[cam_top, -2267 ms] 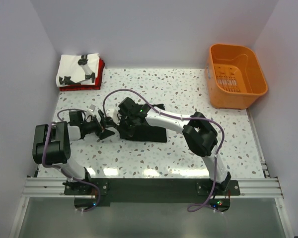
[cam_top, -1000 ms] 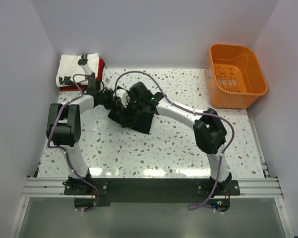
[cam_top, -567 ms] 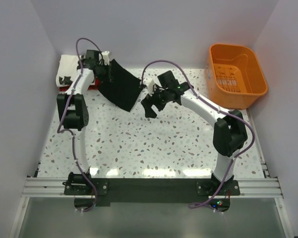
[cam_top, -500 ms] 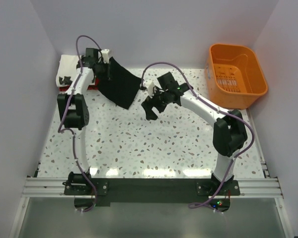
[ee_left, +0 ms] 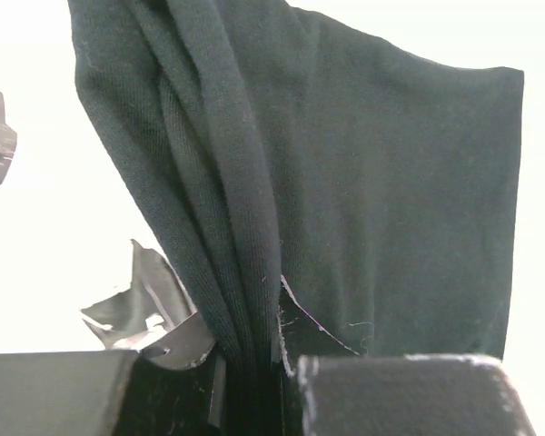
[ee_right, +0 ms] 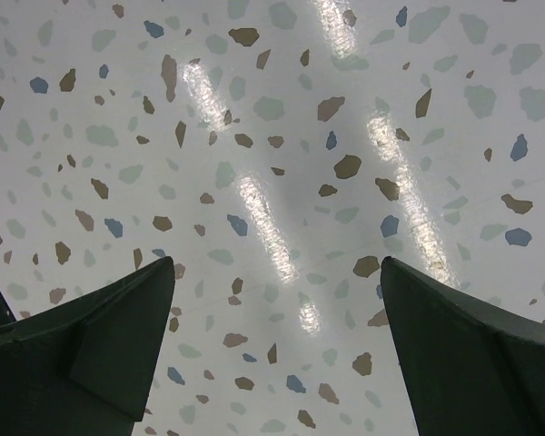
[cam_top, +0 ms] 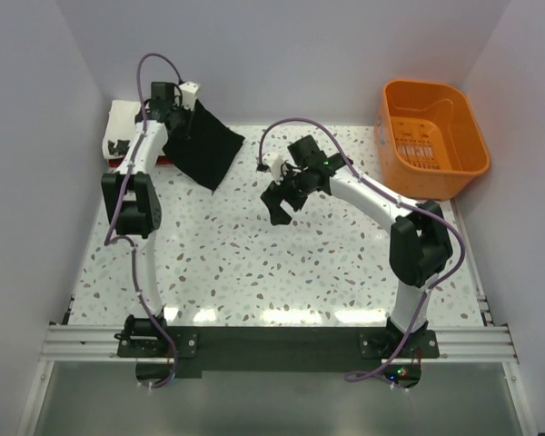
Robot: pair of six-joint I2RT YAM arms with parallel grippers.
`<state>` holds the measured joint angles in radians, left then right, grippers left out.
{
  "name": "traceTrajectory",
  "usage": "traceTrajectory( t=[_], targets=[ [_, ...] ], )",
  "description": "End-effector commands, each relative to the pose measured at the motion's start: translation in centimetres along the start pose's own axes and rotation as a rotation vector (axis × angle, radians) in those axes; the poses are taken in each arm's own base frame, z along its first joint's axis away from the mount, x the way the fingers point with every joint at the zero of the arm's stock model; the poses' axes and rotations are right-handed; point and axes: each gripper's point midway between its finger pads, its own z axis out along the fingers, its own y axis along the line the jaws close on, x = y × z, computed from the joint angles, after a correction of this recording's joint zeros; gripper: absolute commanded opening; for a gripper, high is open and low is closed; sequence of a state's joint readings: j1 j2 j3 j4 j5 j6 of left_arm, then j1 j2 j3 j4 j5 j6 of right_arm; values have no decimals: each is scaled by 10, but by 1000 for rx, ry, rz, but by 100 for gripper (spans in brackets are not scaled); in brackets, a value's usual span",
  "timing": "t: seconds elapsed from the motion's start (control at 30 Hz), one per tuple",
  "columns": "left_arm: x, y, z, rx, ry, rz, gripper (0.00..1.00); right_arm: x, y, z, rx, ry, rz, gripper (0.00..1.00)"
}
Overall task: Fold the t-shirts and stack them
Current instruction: Neatly place the folded tshirt to the corner
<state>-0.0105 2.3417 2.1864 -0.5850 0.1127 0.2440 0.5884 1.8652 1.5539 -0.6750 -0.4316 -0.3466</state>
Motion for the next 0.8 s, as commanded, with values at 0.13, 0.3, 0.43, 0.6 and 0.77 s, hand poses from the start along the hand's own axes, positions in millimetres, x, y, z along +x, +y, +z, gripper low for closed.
traceTrajectory(
  t=[0.13,0.3,0.43,0.6,0.77],
  targets=[
    [-102,48,-86,-153,-309,74,0,-17,-4,-14,34,-36,-33,99],
    [-119,56,-104,-194,-363,93,0,-18,-4,-17,40,-38,-32,99],
    [-129,57,-109,-195,-385,97,0,-17,-4,-18,45,-36,-30,99],
    [-136,60,-117,-211,-411,93,0,-16,-4,-20,50,-34,-30,99],
    [-147,63,-129,-223,-442,96,0,-16,-4,-20,54,-36,-31,99]
  ],
)
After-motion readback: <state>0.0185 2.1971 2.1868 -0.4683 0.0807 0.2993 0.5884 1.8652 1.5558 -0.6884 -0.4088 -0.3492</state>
